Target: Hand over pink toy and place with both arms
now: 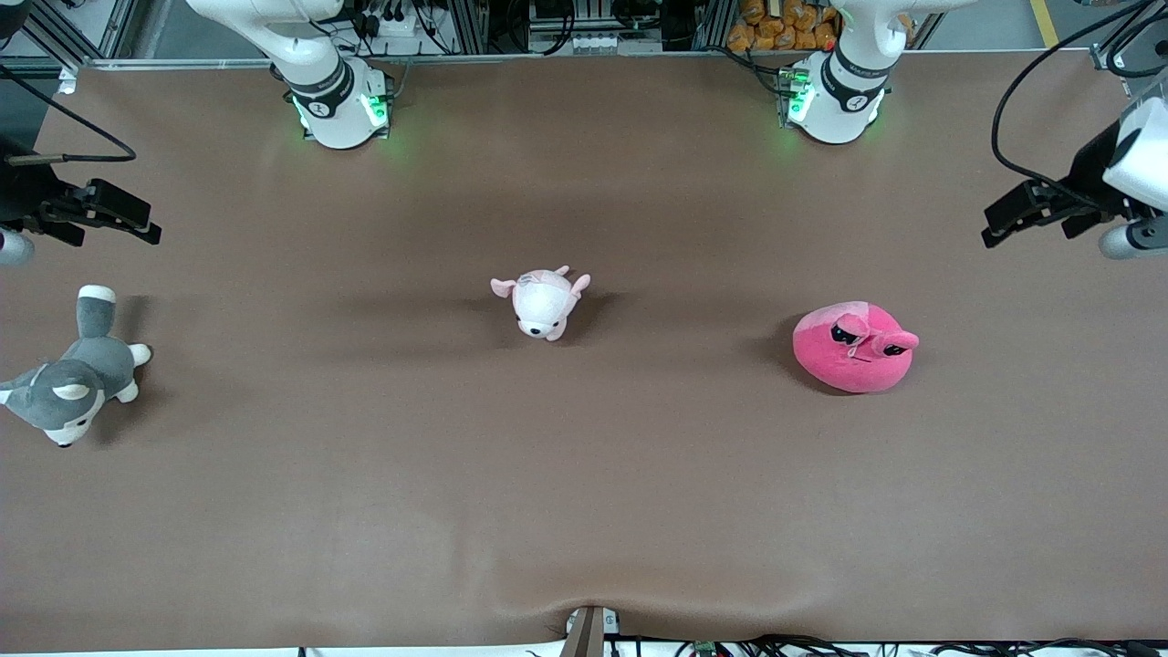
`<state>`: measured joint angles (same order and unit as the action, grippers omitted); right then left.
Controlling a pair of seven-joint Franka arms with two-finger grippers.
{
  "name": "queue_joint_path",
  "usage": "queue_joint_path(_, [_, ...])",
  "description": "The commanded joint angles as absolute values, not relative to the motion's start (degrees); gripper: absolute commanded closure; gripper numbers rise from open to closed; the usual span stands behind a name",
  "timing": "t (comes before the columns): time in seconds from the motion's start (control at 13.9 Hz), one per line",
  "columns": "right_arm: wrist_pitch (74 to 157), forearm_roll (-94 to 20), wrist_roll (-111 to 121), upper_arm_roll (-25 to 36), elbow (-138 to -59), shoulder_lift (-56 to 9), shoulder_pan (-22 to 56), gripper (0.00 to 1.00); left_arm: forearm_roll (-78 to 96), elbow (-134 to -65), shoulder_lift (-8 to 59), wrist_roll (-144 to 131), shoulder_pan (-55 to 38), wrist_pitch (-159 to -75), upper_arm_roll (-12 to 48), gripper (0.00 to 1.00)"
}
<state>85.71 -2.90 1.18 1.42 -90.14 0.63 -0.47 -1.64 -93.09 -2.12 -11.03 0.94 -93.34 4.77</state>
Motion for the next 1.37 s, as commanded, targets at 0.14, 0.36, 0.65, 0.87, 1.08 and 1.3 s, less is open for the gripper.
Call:
queue_joint_path(0.14, [85.08,-2.02,1.14,0.97,-89.38,0.44,-0.88,0.0,-2.72,-84.55,6.15,-10.19,1.23,-92.99,4.57,0.0])
queue_joint_path(0.36, [84.99,-1.93,1.14,1.05,-89.38,0.44,-1.23,0.0,-2.81,-81.58,9.48,-10.46,1.23,-93.08,4.57,0.0])
queue_joint_path(0.65, [85.08,-1.93,1.14,1.05,-89.38,0.44,-1.32,0.0,-2.64,-81.21,10.9,-11.6,0.97,-93.08,4.57,0.0])
queue_joint_path(0.87, [85.08,-1.93,1.14,1.05,-89.38,0.44,-1.23,0.0,-2.46,-81.56,10.99,-16.5,1.14,-92.99,4.57,0.0])
queue_joint_path(1.08, [85.17,-1.93,1.14,1.05,-89.38,0.44,-1.32,0.0,-2.46,-81.74,11.69,-22.66,0.97,-92.64,4.57,0.0])
queue_joint_path(1.3, [85.08,-1.93,1.14,1.05,-89.38,0.26,-1.32,0.0,-2.11,-82.0,12.13,-30.65,0.97,-91.5,4.66,0.0])
